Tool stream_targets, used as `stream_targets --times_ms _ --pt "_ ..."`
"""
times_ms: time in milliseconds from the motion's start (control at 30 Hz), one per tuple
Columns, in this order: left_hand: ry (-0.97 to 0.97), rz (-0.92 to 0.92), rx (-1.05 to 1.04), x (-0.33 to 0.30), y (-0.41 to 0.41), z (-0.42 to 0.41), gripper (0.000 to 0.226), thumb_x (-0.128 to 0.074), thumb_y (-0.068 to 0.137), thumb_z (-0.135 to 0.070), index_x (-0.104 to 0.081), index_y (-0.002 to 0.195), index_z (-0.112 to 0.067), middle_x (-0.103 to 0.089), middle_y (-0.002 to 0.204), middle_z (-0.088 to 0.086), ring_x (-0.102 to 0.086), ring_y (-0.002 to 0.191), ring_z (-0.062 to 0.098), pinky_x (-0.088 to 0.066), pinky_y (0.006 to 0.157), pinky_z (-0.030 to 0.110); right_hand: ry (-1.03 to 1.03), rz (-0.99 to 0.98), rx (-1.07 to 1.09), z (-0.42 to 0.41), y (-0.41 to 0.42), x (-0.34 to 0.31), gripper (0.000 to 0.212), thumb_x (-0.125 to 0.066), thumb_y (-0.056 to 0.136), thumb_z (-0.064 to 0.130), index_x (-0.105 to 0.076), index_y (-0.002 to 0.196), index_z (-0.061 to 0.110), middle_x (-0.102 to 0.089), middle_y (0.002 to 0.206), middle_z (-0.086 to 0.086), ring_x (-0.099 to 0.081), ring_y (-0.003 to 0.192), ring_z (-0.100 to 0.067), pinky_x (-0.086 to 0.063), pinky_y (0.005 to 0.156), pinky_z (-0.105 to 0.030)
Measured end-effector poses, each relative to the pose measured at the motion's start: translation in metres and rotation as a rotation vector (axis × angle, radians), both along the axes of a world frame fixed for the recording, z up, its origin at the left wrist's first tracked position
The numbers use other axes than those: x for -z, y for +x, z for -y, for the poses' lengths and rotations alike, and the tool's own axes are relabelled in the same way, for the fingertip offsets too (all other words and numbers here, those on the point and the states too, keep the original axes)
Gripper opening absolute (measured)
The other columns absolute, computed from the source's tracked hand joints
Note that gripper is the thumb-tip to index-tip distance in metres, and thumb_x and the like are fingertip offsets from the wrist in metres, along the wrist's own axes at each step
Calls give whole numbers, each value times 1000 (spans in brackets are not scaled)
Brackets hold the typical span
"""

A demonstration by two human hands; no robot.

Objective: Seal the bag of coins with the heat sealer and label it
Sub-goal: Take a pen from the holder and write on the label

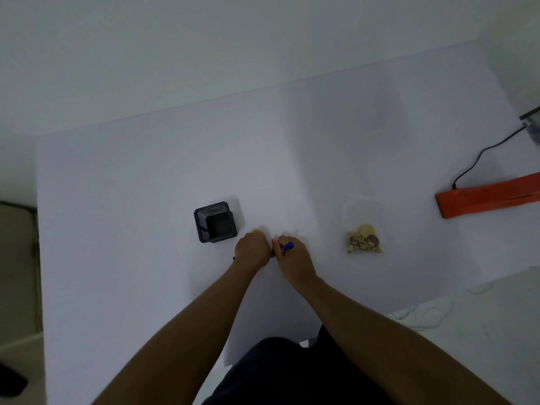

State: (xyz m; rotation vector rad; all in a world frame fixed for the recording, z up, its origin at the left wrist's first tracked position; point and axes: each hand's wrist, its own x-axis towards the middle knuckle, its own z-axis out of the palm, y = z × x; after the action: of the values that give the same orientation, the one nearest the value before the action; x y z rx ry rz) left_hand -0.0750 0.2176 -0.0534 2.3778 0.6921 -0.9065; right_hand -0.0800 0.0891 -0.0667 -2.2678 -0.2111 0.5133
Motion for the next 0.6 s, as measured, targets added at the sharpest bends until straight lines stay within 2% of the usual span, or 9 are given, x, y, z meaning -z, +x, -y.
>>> stream_targets --times_ms 167,333,400,500,600 --pt "-8 -5 -2 -1 0 0 31 -77 78 -37 -68 90 -9 -71 85 8 -68 79 23 -59 75 38 17 -7 27 1 0 2 36 -51 102 13 -47 67 19 -44 62 8 -42 54 -4 -36 57 -11" --pt "-16 -4 -1 -1 0 0 32 -78 77 -36 -68 91 -9 -71 87 8 -68 80 23 -59 77 39 46 -19 48 1 0 0 35 -51 101 10 -49 66 17 -51 65 -1 -45 56 -11 -36 56 -13" --pt "-14 -7 -1 -1 0 0 32 -78 77 -36 -68 91 -9 -71 86 8 -68 80 23 -59 76 38 56 -15 68 0 1 0 36 -51 101 12 -48 66 17 -52 64 -4 -46 56 -14 -38 57 -16" --pt "-12 -5 -1 -2 1 0 31 -77 78 -35 -68 90 -9 -71 85 8 -68 78 23 -59 74 37 58 -18 63 -1 3 2 35 -51 101 14 -48 67 19 -54 67 -6 -51 60 -21 -46 61 -31" --pt "-7 -10 2 -3 0 1 32 -78 77 -37 -69 90 -9 -71 85 8 -68 78 23 -59 73 36 52 1 71 -3 2 0 34 -51 101 14 -48 68 19 -54 67 -5 -51 61 -20 -47 62 -33"
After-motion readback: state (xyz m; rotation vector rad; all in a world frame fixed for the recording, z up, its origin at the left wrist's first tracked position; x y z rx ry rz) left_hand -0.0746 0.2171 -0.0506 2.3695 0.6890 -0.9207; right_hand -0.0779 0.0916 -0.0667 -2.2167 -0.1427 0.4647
